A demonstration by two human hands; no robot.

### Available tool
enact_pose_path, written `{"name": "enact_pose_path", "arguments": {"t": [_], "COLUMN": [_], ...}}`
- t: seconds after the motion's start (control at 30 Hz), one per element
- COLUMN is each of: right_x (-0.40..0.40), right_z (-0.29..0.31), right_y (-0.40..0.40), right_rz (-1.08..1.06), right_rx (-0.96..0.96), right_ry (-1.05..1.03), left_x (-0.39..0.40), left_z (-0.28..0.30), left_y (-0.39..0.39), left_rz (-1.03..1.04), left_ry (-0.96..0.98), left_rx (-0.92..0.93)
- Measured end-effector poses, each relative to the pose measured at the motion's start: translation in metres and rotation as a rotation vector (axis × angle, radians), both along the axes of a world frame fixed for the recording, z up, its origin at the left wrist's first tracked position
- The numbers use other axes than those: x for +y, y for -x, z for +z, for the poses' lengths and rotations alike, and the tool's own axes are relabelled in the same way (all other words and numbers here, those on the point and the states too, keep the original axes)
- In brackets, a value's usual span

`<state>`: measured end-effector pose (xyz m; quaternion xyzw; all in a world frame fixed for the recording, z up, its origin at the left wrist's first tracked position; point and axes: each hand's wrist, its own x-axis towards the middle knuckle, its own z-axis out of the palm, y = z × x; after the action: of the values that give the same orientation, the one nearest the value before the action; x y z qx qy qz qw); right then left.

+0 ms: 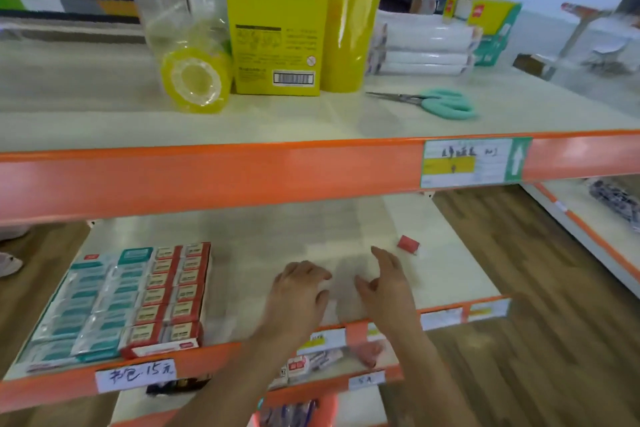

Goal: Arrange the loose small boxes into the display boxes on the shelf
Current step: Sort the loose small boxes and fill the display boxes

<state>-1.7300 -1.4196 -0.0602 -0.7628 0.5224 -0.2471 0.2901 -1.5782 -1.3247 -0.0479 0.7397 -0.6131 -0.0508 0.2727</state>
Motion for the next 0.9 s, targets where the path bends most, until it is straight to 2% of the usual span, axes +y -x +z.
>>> {"name": "enact_pose_path", "arguments": {"t": [0.13, 0.3, 0.47, 0.57, 0.67, 0.8, 0.9], "right_x": [-0.026, -0.057, -0.064, -0.057, -0.042, -0.011, 0.009], "right_z": [0.001, -0.001, -0.002, -0.003, 0.003, 0.017, 0.019], "right_y": [0.019, 0.024, 0.026, 0.022, 0.014, 0.004, -0.008], "right_rz": [-0.093, -0.157, -0.139, -0.030, 0.088, 0.268, 0.372], "right_rx": [-0.047, 0.106, 0.164, 0.211, -0.016, -0.413, -0.525], "right_ry": [-0.044, -0.069, -0.056, -0.050, -0.140, -0.400, -0.484], "left_x": [-0.013, -0.014, -0.014, -0.013, -0.011, -0.006, 0.011], "left_z": [-0.006, -0.027, -0.031, -0.031, -0.029, -0.015, -0.001], "left_y": [0.013, 0.011, 0.013, 0.013, 0.013, 0.011, -0.005], "left_rz": [0.026, 0.140, 0.166, 0.178, 0.192, 0.202, 0.237], "left_ry": [0.080, 0.165, 0.132, 0.124, 0.109, 0.065, 0.057], "left_rx": [0.007, -0.008, 0.008, 0.014, 0.032, -0.008, -0.041]}}
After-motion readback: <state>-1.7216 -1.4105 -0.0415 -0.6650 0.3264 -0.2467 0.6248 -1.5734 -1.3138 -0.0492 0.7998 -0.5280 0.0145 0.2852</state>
